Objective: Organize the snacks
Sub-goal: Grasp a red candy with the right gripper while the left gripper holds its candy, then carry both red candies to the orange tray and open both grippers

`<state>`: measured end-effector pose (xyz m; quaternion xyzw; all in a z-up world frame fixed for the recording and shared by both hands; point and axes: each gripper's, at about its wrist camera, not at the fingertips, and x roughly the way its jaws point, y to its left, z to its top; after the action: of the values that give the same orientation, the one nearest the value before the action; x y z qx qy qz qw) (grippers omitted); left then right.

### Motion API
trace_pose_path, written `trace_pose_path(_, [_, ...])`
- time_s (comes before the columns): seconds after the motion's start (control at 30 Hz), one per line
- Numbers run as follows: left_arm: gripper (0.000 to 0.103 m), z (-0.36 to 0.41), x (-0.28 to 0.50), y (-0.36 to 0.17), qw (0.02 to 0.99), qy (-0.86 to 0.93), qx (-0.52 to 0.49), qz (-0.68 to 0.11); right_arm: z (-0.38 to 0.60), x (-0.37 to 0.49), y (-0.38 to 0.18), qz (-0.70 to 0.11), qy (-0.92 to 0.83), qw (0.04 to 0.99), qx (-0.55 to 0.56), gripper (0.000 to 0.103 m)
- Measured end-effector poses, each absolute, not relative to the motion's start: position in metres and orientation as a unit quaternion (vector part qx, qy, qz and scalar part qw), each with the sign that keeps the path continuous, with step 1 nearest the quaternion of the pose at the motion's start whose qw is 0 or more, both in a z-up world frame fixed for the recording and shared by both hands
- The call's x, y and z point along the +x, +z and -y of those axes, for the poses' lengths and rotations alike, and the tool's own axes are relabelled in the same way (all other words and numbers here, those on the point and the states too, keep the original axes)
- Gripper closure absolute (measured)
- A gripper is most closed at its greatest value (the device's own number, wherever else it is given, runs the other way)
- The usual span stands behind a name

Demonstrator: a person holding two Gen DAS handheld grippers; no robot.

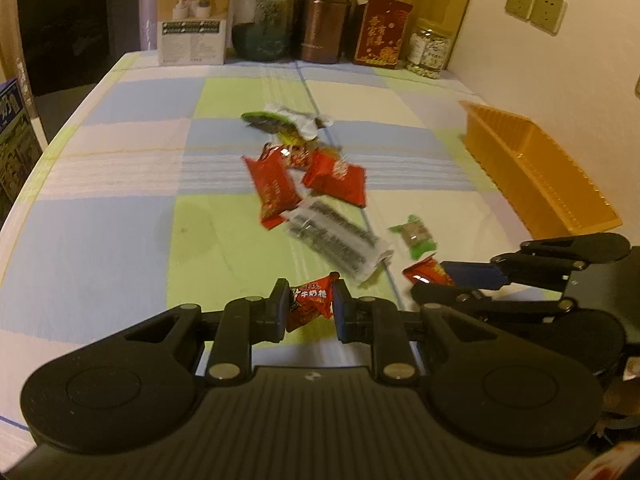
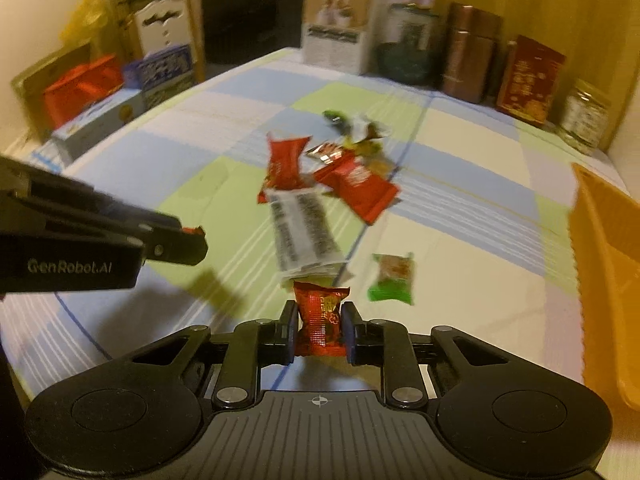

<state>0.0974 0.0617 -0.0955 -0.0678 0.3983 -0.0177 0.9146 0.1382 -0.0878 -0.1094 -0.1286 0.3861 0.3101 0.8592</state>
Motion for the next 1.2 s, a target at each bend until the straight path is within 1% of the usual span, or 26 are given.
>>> trace_pose_path(0.3, [0.083, -0.024, 0.108, -0.061, 0.923, -0.057, -0.062, -0.376, 0.144, 0.142, -0.059, -0.379, 0.240, 0.892, -0.064, 0.080])
trace_pose_path(0.77, [0.083, 0.079, 0.158, -0.019, 0.922, -0.154, -0.070, -0.349, 0.271, 0.171, -0.001, -0.358, 0.110, 0.927, 0.015, 0.080])
trace_pose_path(1.0, [0.083, 0.129, 0.188, -0.015, 0.913, -0.197, -0.078, -0.348, 0.316, 0.189, 0.004, -0.354, 0.077, 0.932, 0.035, 0.080])
trace_pose_path(1.2, [0.083, 0.157, 0.210, -0.020, 0.907, -0.214, -0.073, -0.354, 0.342, 0.201, 0.002, -0.359, 0.054, 0.931, 0.049, 0.080])
